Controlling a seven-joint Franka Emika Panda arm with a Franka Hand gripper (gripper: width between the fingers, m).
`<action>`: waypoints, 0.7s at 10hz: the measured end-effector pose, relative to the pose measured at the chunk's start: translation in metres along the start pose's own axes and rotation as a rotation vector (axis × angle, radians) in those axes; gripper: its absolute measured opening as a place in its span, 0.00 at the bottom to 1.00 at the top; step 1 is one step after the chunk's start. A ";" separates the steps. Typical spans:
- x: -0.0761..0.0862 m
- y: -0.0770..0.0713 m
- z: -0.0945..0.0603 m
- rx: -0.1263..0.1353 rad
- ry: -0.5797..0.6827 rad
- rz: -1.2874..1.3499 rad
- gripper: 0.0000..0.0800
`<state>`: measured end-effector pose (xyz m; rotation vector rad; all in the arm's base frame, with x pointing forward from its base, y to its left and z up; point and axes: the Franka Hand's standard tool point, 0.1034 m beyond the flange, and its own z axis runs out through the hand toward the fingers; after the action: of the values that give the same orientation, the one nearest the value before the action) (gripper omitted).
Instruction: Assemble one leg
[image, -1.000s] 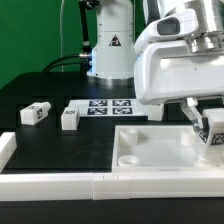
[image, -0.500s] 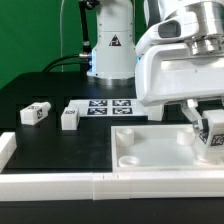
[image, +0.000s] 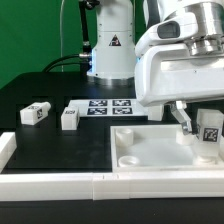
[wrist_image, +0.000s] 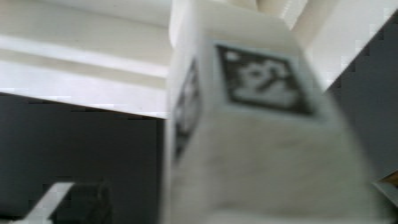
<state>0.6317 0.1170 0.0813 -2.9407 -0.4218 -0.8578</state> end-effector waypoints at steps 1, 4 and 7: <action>0.000 0.000 0.000 0.000 0.000 0.000 0.80; 0.000 0.000 0.000 0.000 0.000 0.000 0.81; 0.006 0.003 -0.008 -0.005 0.011 0.002 0.81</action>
Offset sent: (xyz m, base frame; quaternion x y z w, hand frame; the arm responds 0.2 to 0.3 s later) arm 0.0000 0.0000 0.0000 0.0000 0.0000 0.0000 1.0000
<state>0.6331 0.1142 0.0916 -2.9395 -0.4168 -0.8753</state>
